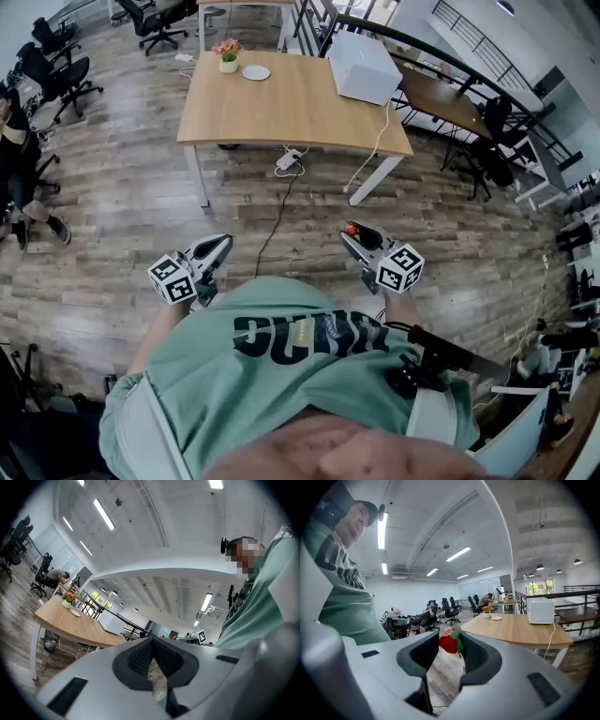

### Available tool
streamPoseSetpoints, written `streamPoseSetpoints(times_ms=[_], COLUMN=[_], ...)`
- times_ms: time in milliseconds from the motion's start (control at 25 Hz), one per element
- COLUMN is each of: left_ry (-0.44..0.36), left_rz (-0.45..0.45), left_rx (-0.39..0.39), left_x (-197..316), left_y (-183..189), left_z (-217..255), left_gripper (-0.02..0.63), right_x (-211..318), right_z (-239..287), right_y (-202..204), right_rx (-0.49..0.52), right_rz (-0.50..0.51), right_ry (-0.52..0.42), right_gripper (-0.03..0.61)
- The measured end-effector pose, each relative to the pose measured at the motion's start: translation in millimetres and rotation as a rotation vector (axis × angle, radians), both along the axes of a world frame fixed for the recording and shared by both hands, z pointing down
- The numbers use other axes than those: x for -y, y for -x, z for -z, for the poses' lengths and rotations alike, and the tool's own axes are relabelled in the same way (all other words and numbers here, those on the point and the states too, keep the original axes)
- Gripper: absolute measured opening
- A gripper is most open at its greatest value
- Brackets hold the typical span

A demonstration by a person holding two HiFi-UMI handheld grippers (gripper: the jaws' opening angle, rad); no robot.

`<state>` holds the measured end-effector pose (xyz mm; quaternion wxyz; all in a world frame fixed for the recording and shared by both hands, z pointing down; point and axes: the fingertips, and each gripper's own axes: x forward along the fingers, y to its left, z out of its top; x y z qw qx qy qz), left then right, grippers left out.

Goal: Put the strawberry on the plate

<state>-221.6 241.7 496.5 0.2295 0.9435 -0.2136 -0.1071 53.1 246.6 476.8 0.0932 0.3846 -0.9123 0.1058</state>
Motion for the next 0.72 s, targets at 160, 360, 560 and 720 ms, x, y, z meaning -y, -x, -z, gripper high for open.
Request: streamPoseSetpoints(times_ms=[160,360,560,720], left_ry=[0.013,-0.013,-0.003,-0.010], left_rz=[0.050,0.144,0.207,0.230], left_rx=[0.018,0.052,0.047,0.083], left_x=[20.6,58.3,88.9,108.9], left_y=[-8.2,-43.2,-106.5,-150.6], left_z=[-6.3,1.2,13.4,19.7], left_gripper=[0.005,0.005,0.005,0.005], right_x=[35.6,90.1,146.6,180.5], right_z=[-6.4,-19.1,-16.0,-19.9], right_y=[-8.2,-47.0,-97.9,-134.4], right_rx=[0.019,0.044,0.074,0.110], right_rz=[0.054,0.136,0.213,0.248], right_ry=[-0.005,-0.011,-0.019,-0.016], right_gripper=[0.149,0.149,0.149,0.149])
